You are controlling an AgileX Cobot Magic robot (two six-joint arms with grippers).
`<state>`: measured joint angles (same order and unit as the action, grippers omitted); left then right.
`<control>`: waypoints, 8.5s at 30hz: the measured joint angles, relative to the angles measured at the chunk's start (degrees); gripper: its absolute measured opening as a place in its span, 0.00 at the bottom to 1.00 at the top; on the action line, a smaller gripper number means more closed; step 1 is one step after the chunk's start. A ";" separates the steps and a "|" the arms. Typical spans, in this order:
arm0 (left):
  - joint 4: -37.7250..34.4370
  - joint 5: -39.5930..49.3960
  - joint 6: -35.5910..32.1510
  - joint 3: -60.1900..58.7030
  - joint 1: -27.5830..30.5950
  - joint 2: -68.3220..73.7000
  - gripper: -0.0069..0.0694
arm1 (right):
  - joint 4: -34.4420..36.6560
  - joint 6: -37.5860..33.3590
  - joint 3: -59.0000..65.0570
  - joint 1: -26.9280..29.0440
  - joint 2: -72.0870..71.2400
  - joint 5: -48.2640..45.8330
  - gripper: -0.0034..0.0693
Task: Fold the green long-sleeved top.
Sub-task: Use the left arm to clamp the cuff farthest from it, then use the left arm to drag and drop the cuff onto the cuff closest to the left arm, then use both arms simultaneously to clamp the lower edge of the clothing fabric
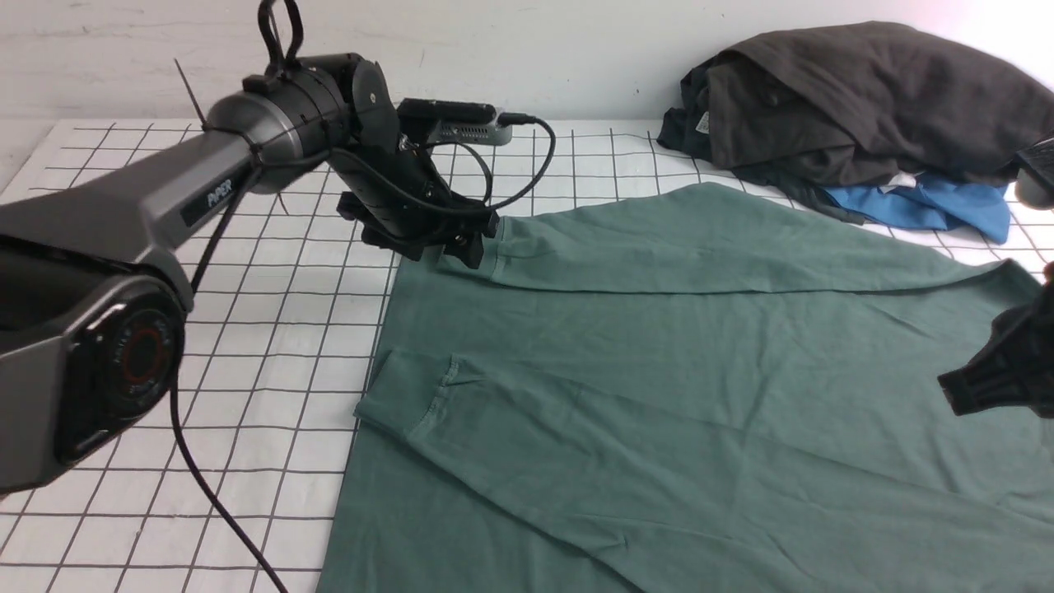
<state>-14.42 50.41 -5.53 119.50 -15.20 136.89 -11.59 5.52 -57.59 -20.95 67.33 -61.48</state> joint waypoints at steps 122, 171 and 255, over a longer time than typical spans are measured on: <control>19.66 2.68 -9.19 -76.41 -34.18 -44.33 0.10 | 13.79 -11.72 6.02 -17.60 -10.28 -10.13 0.56; 15.65 6.10 -8.90 -72.65 -34.08 -43.54 0.09 | 13.71 -11.72 6.02 -17.60 -10.28 -10.13 0.56; 14.42 13.85 -11.52 -73.11 -33.97 -49.59 0.09 | -1.89 -14.60 27.80 -17.60 -9.38 -4.49 0.67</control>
<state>0.00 64.26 -17.05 46.39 -49.17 87.31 -13.48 -9.08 -29.79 -38.55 57.95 -65.96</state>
